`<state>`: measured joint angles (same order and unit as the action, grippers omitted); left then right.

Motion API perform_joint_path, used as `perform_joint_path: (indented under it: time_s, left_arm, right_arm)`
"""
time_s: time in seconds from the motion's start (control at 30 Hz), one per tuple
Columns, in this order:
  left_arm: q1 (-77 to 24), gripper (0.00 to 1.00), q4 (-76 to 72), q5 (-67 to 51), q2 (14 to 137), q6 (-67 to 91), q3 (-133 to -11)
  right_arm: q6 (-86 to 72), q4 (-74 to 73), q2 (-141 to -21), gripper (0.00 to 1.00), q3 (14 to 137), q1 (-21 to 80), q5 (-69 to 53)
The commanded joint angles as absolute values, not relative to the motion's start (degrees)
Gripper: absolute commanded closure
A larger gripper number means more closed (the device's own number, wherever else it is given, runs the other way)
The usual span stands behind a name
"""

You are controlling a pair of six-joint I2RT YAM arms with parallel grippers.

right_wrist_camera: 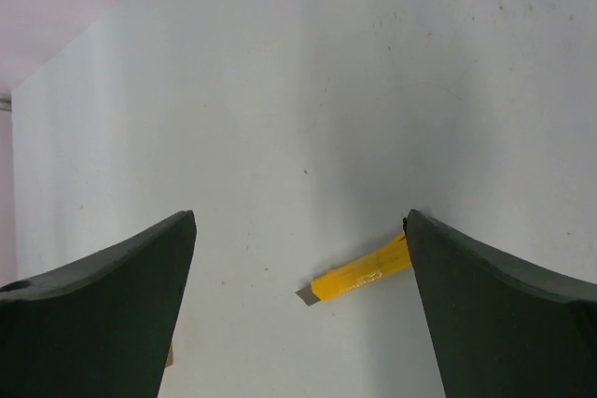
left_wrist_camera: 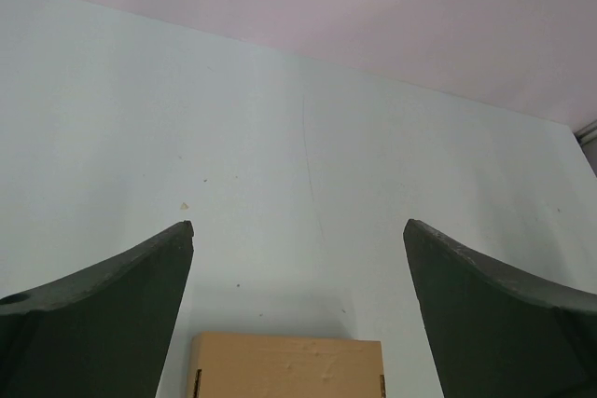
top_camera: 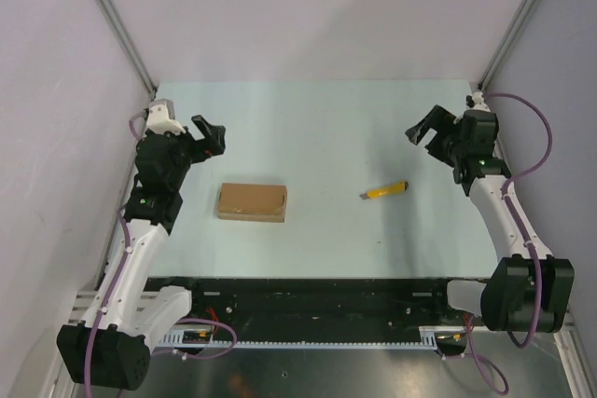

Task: Unpack the express box

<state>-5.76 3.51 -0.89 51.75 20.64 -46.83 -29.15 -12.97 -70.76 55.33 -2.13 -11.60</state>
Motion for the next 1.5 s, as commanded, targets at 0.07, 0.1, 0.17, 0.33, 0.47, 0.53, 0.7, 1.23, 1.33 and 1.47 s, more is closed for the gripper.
perform_joint_path:
  time_s: [0.07, 0.1, 0.17, 0.33, 0.47, 0.53, 0.7, 1.23, 1.33, 1.47]
  left_arm:
    - [-5.45, 0.0, 1.84, -1.13, 51.33, 21.28, -46.5]
    - [-5.45, 0.0, 1.76, -3.06, 51.15, 20.57, -46.06]
    - [-5.45, 0.01, 1.76, -5.35, 52.02, 19.78, -46.32]
    - [-5.45, 0.0, 6.39, 3.04, 52.56, 21.44, -46.32]
    - [-3.7, 0.0, 19.31, 27.29, 53.87, 26.18, -47.37]
    - [2.17, 0.0, 23.11, 26.65, 55.63, 27.51, -46.85]
    - [5.98, 0.0, 25.66, 12.42, 57.13, 33.47, -42.3]
    - [4.4, 0.08, 12.04, -15.9, 70.21, 37.44, -35.5]
    - [2.82, 0.16, 12.04, -17.67, 72.42, 36.83, -35.6]
    - [0.44, 0.21, 11.95, -17.23, 72.77, 35.51, -36.47]
  right_arm:
    - [-26.28, -15.46, -69.78, 0.01, 57.22, 5.51, -1.7]
    - [-26.19, -15.82, -69.96, 0.01, 57.13, 6.93, -0.54]
    - [-25.66, -16.7, -70.31, 0.02, 57.13, 9.39, 2.7]
    - [-22.94, -15.48, -71.01, 0.07, 57.13, 20.11, 4.13]
    - [-23.46, -14.68, -72.77, 0.11, 57.13, 26.01, 5.53]
    - [-23.99, -14.85, -74.44, 0.1, 57.04, 29.07, 6.23]
    - [-24.7, -13.02, -77.95, 0.1, 57.13, 35.85, 7.82]
    - [-25.75, -13.18, -83.24, 0.13, 57.04, 42.01, 9.4]
    - [-26.01, -15.11, -82.27, 0.13, 57.04, 41.22, 10.72]
    - [-26.8, -18.19, -81.12, 0.14, 57.13, 39.91, 12.83]
